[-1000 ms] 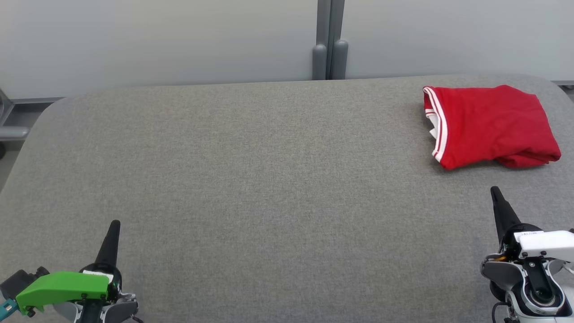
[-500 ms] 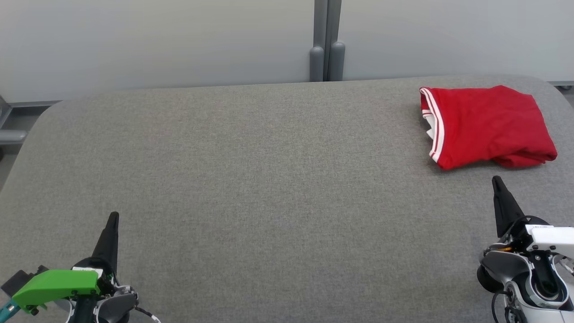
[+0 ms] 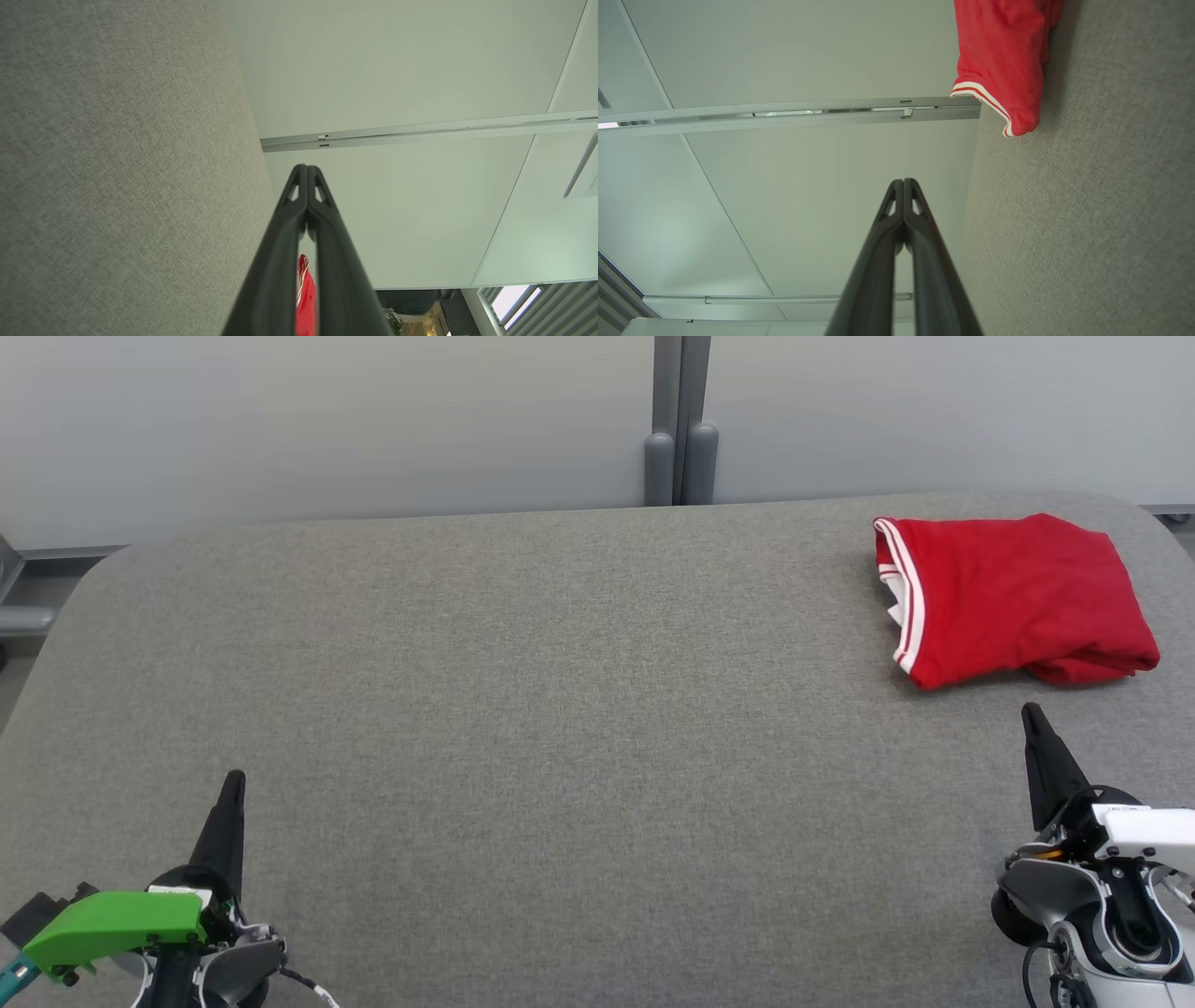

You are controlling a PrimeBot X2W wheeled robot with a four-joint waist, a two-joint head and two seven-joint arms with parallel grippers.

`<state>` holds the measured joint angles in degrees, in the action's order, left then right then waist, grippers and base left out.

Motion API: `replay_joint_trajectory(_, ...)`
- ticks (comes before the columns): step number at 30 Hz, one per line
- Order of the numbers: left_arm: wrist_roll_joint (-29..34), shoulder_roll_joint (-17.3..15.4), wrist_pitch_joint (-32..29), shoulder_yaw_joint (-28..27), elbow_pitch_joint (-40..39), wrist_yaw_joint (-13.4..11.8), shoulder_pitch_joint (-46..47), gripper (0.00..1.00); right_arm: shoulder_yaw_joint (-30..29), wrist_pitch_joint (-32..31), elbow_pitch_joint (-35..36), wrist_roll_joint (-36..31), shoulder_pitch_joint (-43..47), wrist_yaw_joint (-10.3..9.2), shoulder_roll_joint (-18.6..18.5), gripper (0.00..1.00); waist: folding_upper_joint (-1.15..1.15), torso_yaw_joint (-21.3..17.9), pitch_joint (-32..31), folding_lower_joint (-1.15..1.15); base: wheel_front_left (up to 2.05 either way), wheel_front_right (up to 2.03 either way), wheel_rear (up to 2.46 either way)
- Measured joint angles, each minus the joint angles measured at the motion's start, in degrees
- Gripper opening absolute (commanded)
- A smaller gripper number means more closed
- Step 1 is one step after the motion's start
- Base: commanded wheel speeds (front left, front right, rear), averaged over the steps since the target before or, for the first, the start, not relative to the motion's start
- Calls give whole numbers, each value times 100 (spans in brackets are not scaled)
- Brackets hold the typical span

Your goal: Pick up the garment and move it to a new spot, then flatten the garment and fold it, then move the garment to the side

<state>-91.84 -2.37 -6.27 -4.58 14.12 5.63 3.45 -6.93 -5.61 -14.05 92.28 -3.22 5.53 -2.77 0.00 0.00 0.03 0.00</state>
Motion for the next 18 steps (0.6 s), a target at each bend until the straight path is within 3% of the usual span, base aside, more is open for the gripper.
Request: replay_joint_trajectory(18,0,1,0,-4,8,16,9,0,-3,0,-15,0,0,1,1,0,0,0,-1,0,0,0,0)
